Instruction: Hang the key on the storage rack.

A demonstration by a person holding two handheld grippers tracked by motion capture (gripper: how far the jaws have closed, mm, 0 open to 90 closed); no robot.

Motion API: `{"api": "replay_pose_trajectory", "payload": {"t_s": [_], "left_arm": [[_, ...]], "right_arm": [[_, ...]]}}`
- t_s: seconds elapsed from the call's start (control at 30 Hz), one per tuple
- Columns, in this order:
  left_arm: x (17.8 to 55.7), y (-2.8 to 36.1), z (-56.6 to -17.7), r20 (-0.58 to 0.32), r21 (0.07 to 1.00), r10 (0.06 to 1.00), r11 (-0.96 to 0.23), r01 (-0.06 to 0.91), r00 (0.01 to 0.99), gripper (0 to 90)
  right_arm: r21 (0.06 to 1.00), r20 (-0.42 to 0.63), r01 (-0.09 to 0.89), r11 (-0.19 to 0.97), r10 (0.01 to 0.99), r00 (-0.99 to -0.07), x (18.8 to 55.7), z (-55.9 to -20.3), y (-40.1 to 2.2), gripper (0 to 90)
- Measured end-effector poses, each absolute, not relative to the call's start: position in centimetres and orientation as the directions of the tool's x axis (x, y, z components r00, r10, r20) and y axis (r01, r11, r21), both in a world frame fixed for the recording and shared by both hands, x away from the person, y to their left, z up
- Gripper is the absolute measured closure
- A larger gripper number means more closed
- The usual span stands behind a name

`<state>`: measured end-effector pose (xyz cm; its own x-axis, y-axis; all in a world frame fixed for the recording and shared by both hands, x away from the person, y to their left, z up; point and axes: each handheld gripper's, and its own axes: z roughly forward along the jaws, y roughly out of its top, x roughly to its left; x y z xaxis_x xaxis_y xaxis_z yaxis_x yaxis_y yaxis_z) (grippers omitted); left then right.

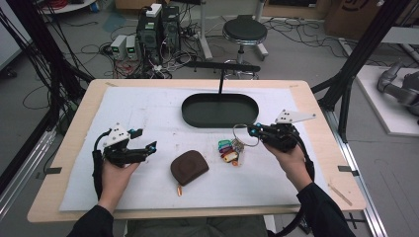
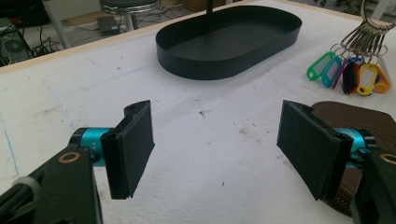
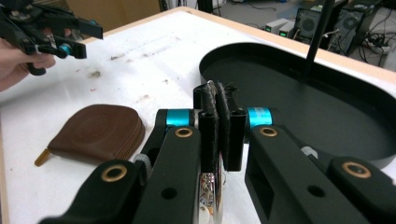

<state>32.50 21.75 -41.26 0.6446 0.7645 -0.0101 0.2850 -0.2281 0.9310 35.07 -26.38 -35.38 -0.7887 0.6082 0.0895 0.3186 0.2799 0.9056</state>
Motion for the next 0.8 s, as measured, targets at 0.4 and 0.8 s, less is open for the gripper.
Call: {"api": "replay_pose_trajectory", "payload": {"t_s": [0.4, 0.8], "left_arm": [[32.4, 21.6, -41.5, -0.004, 0.926, 0.764, -0.241, 0.291, 0.645, 26.9], [32.3, 21.8, -41.6, -0.006, 0.925, 0.768, -0.239, 0.296, 0.640, 26.9]], "right_arm": [[0.924, 0.051, 0.250, 0.291, 0.552, -0.833, 35.7, -32.3, -26.5, 88.3], [0.932, 0.002, 0.200, 0.303, 0.545, -0.838, 37.3, -29.6, -26.9, 88.4]]}}
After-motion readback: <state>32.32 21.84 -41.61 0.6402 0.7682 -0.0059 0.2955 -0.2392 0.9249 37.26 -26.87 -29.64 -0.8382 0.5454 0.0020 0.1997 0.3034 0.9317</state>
